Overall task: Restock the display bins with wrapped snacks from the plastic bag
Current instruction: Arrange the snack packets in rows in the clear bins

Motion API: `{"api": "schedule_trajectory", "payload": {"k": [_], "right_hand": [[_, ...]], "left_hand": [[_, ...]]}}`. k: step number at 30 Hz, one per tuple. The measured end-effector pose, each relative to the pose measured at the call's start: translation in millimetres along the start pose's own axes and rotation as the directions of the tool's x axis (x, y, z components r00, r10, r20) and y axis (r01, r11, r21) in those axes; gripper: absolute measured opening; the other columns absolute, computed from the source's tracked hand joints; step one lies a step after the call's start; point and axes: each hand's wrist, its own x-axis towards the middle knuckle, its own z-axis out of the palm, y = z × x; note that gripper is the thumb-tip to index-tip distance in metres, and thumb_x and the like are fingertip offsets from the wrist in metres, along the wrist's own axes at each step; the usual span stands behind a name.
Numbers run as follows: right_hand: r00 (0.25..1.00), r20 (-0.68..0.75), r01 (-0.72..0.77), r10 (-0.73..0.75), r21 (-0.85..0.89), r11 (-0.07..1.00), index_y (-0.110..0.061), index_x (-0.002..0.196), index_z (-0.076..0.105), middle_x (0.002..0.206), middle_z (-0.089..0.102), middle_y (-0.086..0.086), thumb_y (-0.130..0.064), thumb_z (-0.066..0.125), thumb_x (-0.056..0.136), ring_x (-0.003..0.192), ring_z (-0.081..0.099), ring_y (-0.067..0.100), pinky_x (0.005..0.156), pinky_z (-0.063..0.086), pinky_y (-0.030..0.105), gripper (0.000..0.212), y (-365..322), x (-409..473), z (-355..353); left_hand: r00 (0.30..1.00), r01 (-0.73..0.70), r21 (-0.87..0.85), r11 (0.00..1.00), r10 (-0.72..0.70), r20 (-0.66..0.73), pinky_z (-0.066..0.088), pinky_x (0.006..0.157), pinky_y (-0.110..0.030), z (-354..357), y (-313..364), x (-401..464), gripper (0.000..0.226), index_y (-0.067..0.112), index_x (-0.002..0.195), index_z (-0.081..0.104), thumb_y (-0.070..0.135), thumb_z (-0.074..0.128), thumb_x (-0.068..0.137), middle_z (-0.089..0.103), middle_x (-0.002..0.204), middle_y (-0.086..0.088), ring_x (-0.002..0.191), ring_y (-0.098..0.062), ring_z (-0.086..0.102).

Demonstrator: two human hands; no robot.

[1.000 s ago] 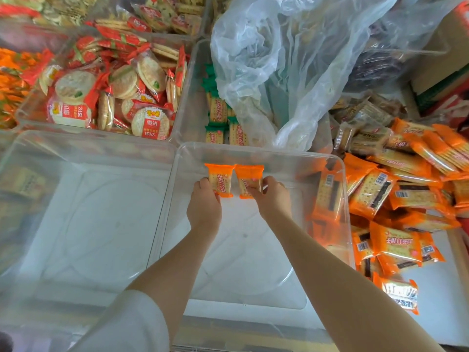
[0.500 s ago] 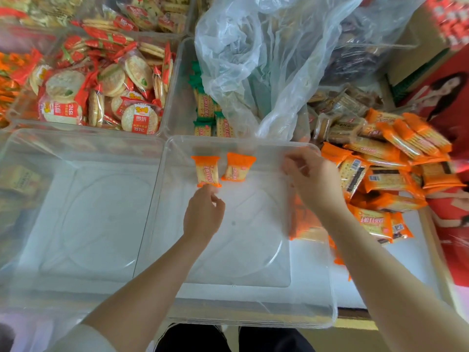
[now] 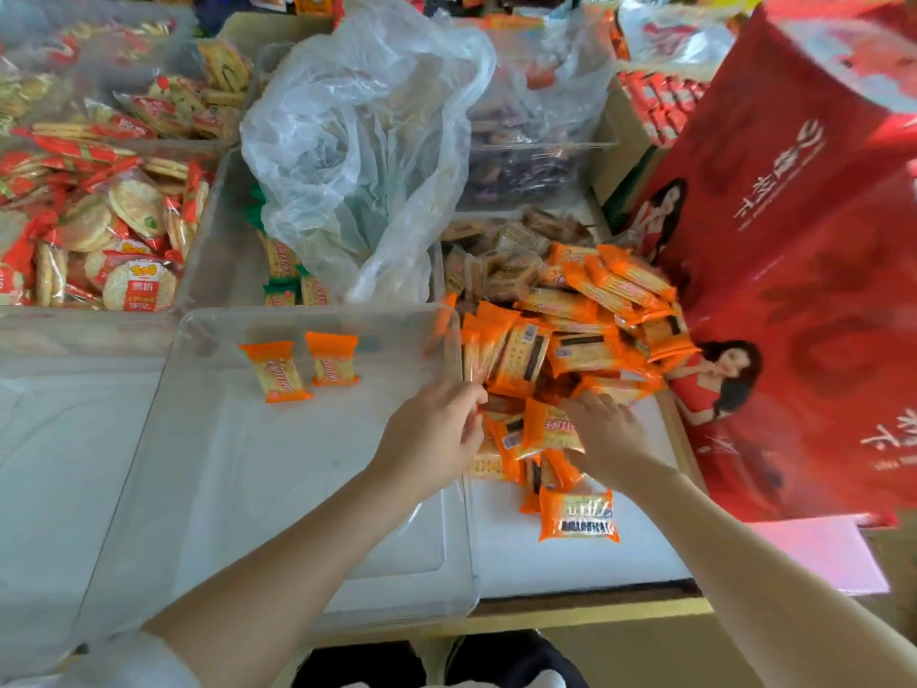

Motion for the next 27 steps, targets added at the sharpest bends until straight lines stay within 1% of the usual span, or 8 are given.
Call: {"api": "schedule_trajectory", "payload": {"k": [2,4,8,12,15,18,22,27], "right_hand": [[0.996,-0.083,0.024,-0.019,0.055,0.998,-0.020,0.138,0.036,0.138,0.040,0.003,-0.034,0.064,0.083,0.129,0.036,0.023,0.102,0.033,0.035,0.063,9.3,0.6,-5.1],[0.973,-0.228,0.026,0.043,0.292,0.956,-0.014,0.130,0.043,0.127,0.049,0.007,-0.031,0.069,0.078,0.118,0.045,0.025,0.092,0.039,0.034,0.060,23.5,0.0,-16.8],[0.919,-0.356,0.137,0.167,0.688,0.713,-0.014,0.118,0.046,0.100,0.058,-0.001,-0.030,0.072,0.079,0.091,0.057,0.016,0.071,0.048,0.029,0.049,50.4,-5.5,-46.2],[0.954,-0.252,0.183,0.164,0.918,0.351,-0.024,0.123,0.041,0.101,0.060,-0.009,-0.024,0.071,0.082,0.090,0.057,0.002,0.066,0.047,0.014,0.050,57.4,-10.1,-65.0],[0.979,-0.153,0.138,0.137,0.984,0.112,-0.019,0.131,0.042,0.112,0.064,0.004,-0.023,0.071,0.081,0.097,0.064,0.015,0.071,0.051,0.021,0.057,58.0,-8.0,-65.1],[0.987,-0.103,0.099,0.121,0.994,0.045,-0.018,0.131,0.043,0.116,0.064,0.005,-0.025,0.069,0.083,0.100,0.065,0.021,0.081,0.054,0.039,0.055,51.9,-7.7,-64.4],[0.991,-0.086,0.080,0.104,0.995,0.060,-0.020,0.130,0.043,0.110,0.066,0.000,-0.031,0.068,0.083,0.098,0.065,0.023,0.078,0.049,0.039,0.054,38.5,-7.0,-66.2],[0.983,-0.099,0.114,0.158,0.989,-0.092,-0.022,0.118,0.053,0.100,0.069,-0.002,-0.030,0.067,0.084,0.085,0.069,0.013,0.070,0.054,0.030,0.037,12.0,-1.1,-81.3]], "left_hand": [[0.998,-0.062,0.062,0.996,0.062,0.011,0.044,0.056,-0.025,9.8,11.7,6.0,0.016,0.010,0.091,0.065,0.009,0.067,0.076,0.065,0.086,-0.004,0.077,-0.023,0.062],[0.991,-0.124,0.146,0.981,0.116,0.064,0.044,0.056,-0.026,21.8,22.4,12.8,0.017,0.010,0.092,0.064,0.011,0.068,0.075,0.063,0.086,-0.005,0.077,-0.026,0.061],[0.951,-0.066,0.380,0.923,-0.057,0.304,0.045,0.078,-0.034,53.2,44.1,26.4,0.032,0.015,0.122,0.049,0.025,0.049,0.091,0.054,0.119,-0.006,0.109,-0.025,0.052],[0.897,0.025,0.482,0.876,-0.232,0.375,0.044,0.084,-0.035,78.6,47.4,37.5,0.048,0.014,0.127,0.042,0.042,0.053,0.089,0.044,0.127,-0.008,0.118,-0.026,0.043],[0.909,0.007,0.550,0.835,-0.235,0.345,0.044,0.085,-0.035,89.2,42.7,38.1,0.053,0.013,0.129,0.038,0.038,0.059,0.087,0.044,0.126,-0.008,0.116,-0.027,0.043],[0.923,-0.012,0.595,0.804,-0.220,0.316,0.046,0.083,-0.034,93.2,39.7,38.1,0.043,0.013,0.128,0.038,0.020,0.055,0.090,0.049,0.123,-0.008,0.115,-0.027,0.044],[0.925,0.039,0.462,0.886,-0.208,0.319,0.050,0.078,-0.034,80.5,45.2,41.2,0.035,0.015,0.121,0.043,0.027,0.052,0.089,0.055,0.115,-0.006,0.108,-0.024,0.051],[0.967,0.207,-0.044,0.977,-0.198,0.158,0.043,0.054,-0.027,16.8,50.3,20.0,0.018,0.018,0.094,0.052,0.031,0.060,0.084,0.057,0.077,0.006,0.066,-0.015,0.056]]}}
